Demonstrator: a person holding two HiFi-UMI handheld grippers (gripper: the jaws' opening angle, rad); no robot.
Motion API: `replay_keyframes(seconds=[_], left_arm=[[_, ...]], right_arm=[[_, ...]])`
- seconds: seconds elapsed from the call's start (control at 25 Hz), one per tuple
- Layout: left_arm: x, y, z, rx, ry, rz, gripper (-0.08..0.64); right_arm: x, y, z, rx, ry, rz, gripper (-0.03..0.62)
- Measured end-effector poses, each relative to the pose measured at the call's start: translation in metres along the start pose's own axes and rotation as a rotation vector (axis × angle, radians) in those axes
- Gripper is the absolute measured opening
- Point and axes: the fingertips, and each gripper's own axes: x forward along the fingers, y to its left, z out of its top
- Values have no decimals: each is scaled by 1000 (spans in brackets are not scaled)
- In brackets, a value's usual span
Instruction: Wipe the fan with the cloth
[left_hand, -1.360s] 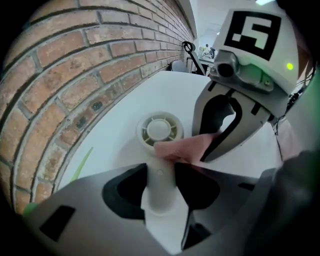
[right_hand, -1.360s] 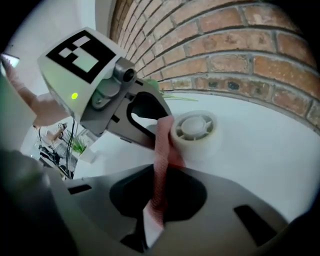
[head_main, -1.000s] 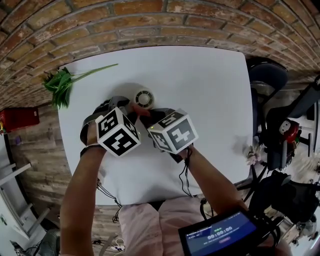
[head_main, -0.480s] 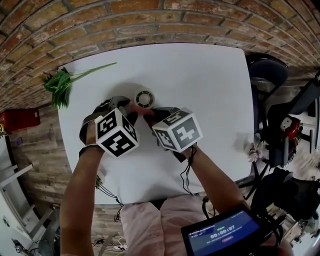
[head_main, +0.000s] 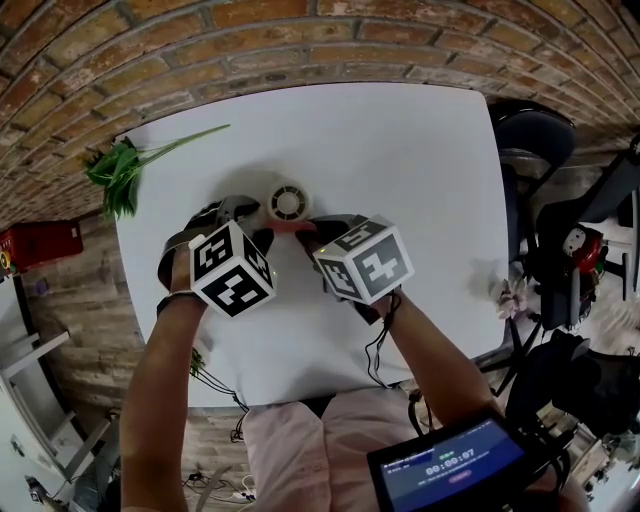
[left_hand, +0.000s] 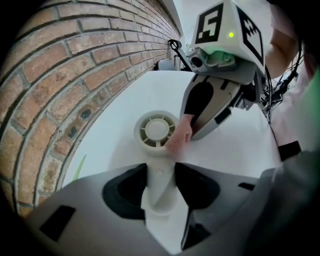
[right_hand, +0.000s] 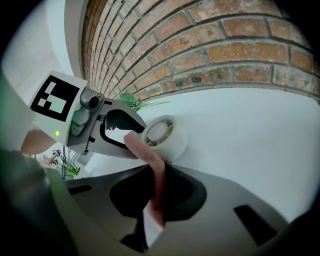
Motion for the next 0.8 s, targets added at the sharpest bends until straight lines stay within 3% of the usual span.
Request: replay_keyframes(seconds=[0.8], left_arm=[[-3,-23,-6,154,37,-63,189]], right_arm=[[-19,-16,-17,-11,16,-11,35]])
